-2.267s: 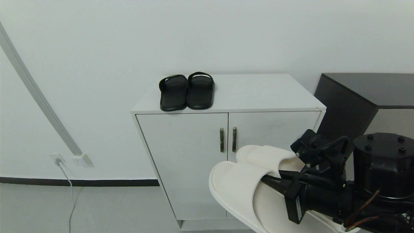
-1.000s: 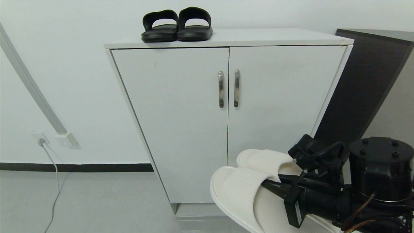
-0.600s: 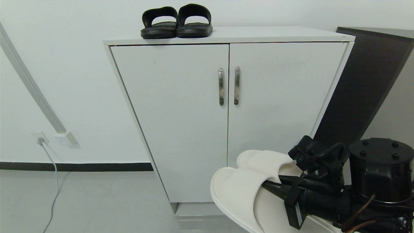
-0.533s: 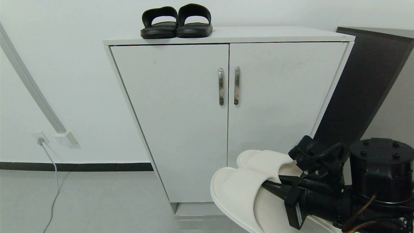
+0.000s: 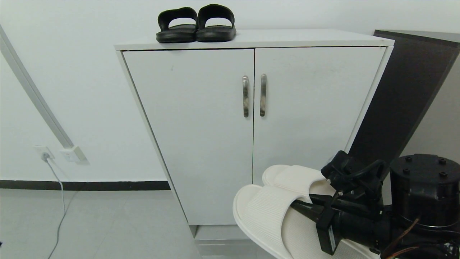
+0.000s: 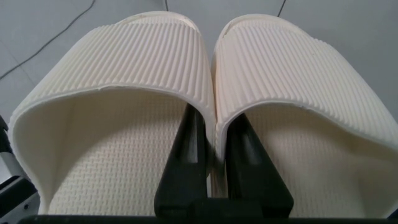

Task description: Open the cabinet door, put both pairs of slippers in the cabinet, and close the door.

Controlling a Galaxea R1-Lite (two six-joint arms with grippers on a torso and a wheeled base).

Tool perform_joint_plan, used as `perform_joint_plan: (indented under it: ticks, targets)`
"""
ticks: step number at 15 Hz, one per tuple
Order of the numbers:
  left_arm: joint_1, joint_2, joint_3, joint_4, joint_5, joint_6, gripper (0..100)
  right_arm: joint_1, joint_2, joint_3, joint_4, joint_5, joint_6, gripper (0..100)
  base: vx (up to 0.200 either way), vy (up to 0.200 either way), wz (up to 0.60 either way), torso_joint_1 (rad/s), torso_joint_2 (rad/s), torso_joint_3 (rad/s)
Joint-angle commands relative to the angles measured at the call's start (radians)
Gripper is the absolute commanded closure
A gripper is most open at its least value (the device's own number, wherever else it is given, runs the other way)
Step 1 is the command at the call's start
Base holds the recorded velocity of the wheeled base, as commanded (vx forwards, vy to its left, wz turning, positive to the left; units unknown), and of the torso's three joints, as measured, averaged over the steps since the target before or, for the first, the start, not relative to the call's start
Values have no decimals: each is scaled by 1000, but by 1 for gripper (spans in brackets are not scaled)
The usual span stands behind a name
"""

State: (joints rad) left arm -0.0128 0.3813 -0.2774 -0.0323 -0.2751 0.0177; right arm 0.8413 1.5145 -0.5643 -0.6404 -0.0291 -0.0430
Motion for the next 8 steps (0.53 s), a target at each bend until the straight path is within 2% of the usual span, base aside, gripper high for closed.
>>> perform_joint_plan:
  ticks: [1,3,4,5,7,8]
  targets:
    - [-1,286,-63,-80,-122,38,0,-1,13,3,-7,0,0,100,0,0,0,0,0,0]
    - [-4,396,-94,-161,-127,39,0,-1,13,3,-10,0,2,100,0,0,0,0,0,0]
    - [-46,493,-112,-271,-127,31,0,-1,15,1,-12,0,2,100,0,0,0,0,0,0]
    - [-67,535,-118,-319,-127,27,0,-1,15,1,-12,0,3,100,0,0,0,0,0,0]
    - [-176,671,-146,-452,-125,24,0,-1,15,1,-12,0,3,100,0,0,0,0,0,0]
    - [-211,719,-160,-500,-125,10,0,-1,15,3,-15,0,3,100,0,0,0,0,0,0]
